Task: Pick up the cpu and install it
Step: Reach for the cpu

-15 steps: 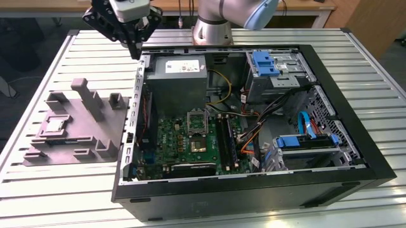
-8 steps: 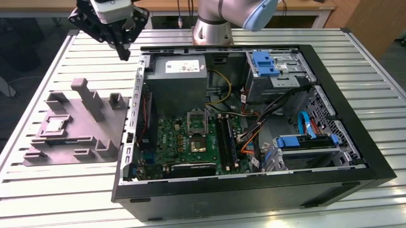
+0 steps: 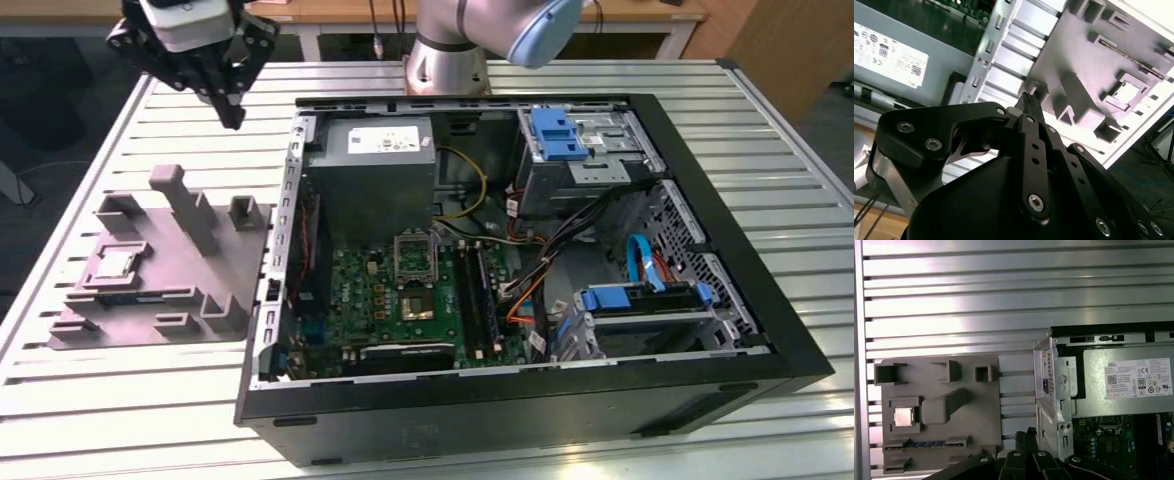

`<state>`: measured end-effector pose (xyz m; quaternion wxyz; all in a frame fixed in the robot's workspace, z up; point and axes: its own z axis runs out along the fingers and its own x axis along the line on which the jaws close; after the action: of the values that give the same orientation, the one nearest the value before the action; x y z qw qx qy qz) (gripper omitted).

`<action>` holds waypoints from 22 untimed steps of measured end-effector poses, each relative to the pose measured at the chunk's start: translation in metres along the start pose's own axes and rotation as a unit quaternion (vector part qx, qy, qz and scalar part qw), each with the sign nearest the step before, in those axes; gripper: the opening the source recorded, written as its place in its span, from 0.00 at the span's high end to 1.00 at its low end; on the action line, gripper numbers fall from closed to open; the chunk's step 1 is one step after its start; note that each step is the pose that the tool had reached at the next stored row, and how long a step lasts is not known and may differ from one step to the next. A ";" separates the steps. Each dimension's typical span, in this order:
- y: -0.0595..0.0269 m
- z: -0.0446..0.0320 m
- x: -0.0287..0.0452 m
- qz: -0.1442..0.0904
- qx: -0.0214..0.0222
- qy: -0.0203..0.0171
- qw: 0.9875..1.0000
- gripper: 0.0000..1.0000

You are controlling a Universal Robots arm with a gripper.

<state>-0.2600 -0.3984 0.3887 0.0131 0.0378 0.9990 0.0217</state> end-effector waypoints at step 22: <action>-0.0042 0.0017 0.0660 0.000 0.000 0.000 1.000 0.89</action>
<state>-0.3260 -0.3974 0.3852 0.0130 0.0378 0.9990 0.0217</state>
